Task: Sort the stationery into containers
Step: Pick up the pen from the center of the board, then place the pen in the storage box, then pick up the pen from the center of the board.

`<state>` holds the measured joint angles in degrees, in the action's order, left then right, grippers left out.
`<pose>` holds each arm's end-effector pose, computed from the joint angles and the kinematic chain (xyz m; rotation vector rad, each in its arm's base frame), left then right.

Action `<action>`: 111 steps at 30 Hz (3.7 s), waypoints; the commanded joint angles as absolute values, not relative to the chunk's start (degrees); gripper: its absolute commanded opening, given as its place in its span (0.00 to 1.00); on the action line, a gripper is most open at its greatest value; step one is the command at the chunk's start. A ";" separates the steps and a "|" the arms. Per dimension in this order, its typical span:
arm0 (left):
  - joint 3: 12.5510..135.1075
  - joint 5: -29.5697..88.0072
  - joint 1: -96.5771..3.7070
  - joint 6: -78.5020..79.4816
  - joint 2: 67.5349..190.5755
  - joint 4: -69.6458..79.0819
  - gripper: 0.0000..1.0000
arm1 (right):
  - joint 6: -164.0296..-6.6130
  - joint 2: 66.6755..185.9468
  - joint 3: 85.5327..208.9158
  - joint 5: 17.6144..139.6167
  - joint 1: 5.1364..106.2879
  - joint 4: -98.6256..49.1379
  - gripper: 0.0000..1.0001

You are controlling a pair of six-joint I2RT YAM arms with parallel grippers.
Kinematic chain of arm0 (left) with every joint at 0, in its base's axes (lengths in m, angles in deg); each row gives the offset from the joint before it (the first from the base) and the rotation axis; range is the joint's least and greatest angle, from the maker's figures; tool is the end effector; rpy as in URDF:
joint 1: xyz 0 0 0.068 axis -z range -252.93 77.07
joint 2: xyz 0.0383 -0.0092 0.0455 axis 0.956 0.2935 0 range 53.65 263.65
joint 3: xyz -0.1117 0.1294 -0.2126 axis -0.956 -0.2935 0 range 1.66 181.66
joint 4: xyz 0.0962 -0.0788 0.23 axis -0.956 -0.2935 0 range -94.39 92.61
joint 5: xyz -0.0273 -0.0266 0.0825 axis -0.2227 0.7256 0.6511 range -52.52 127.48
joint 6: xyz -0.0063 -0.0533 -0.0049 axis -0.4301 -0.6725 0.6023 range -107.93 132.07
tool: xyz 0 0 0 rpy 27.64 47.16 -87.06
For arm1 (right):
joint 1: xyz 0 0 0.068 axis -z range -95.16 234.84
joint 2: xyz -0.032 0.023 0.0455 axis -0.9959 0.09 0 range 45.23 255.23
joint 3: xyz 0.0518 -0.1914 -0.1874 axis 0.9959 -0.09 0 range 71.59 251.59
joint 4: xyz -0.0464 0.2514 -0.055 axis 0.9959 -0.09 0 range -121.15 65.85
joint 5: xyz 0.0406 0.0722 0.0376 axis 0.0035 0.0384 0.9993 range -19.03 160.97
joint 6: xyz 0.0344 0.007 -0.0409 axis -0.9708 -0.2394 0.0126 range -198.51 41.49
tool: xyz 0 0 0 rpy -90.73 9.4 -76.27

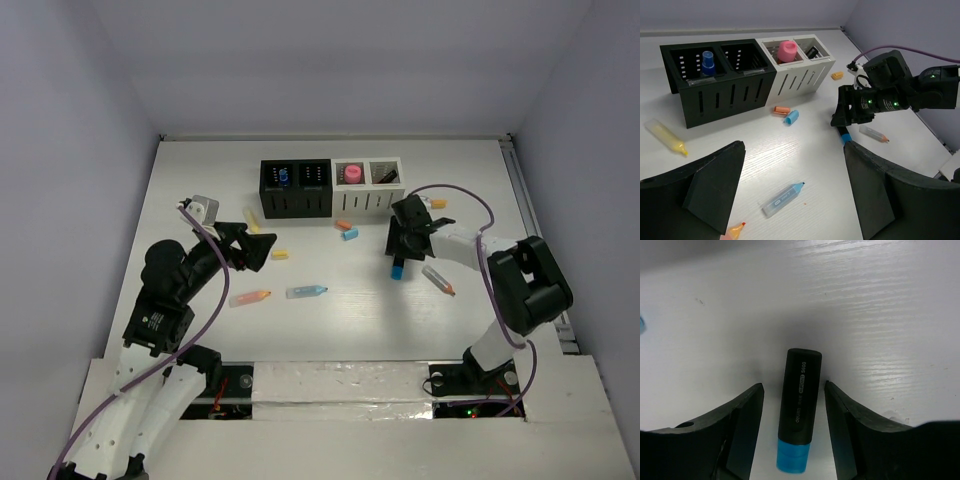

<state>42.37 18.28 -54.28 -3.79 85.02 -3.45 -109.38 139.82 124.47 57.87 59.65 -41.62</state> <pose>0.1233 -0.0539 0.3561 0.3127 1.5305 -0.7313 0.2928 0.1288 0.1651 0.2080 2.5548 0.0721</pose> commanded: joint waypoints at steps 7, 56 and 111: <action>42.97 18.67 -54.13 -3.14 85.47 -1.96 0.78 | -105.93 144.20 128.98 52.87 58.82 -44.01 0.50; 43.14 20.52 -55.18 -2.52 89.42 -2.22 0.78 | -77.71 152.46 151.40 42.67 57.77 4.94 0.05; 43.50 33.35 -59.58 -3.93 79.05 -1.87 0.76 | -87.28 166.31 164.46 71.51 30.79 -23.97 0.78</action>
